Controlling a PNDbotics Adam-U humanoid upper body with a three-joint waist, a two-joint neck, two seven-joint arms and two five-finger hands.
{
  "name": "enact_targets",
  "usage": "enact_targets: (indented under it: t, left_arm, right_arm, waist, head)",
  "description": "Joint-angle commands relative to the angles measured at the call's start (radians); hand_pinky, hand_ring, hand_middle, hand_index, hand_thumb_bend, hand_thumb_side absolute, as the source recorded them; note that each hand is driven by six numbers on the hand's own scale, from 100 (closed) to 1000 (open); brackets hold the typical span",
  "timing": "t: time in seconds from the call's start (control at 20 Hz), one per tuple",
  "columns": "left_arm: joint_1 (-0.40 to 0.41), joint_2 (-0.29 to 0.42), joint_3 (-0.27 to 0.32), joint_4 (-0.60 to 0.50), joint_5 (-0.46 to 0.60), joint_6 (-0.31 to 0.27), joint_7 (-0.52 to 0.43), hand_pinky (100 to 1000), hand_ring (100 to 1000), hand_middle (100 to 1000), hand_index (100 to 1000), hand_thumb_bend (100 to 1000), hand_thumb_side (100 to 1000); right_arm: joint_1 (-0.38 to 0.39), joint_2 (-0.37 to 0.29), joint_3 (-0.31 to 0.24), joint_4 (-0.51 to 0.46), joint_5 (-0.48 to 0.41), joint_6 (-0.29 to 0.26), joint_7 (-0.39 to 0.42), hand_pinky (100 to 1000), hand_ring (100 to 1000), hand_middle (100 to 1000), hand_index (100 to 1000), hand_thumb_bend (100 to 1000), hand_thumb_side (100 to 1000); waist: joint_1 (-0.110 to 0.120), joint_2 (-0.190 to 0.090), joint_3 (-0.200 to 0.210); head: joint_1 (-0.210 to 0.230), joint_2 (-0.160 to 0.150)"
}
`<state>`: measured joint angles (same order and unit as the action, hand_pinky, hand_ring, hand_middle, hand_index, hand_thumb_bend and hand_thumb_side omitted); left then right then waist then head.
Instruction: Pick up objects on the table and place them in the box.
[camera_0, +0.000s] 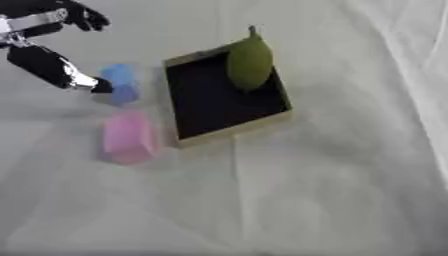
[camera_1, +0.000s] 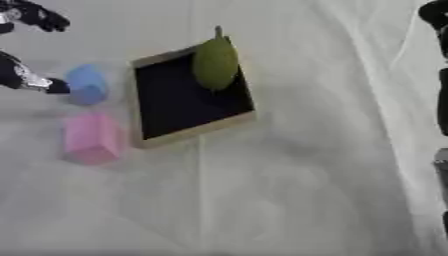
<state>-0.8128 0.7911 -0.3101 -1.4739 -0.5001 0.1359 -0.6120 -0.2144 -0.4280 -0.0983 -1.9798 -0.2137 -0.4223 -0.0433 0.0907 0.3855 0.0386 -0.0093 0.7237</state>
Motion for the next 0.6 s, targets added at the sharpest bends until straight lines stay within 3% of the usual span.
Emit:
enact_targets:
  t: [0.05,0.6]
  left_arm:
    - [-0.022,0.009,0.024,0.04,-0.024,-0.004,0.015,949,879,829,937,625,395]
    - [-0.031,-0.027,0.015,0.1,-0.014,-0.026,-0.01,947,874,825,932,625,442]
  right_arm:
    - [-0.007,-0.014,-0.005,-0.02,0.004,0.001,0.006,882,947,648,811,100,621]
    - [-0.013,-0.001,-0.006,-0.02,0.013,0.008,0.008,884,951,648,813,100,622]
  waist:
    - [-0.013,-0.026,-0.001]
    - [-0.012,-0.006,-0.007]
  head:
    - [0.005,-0.011]
    - [0.009,-0.015]
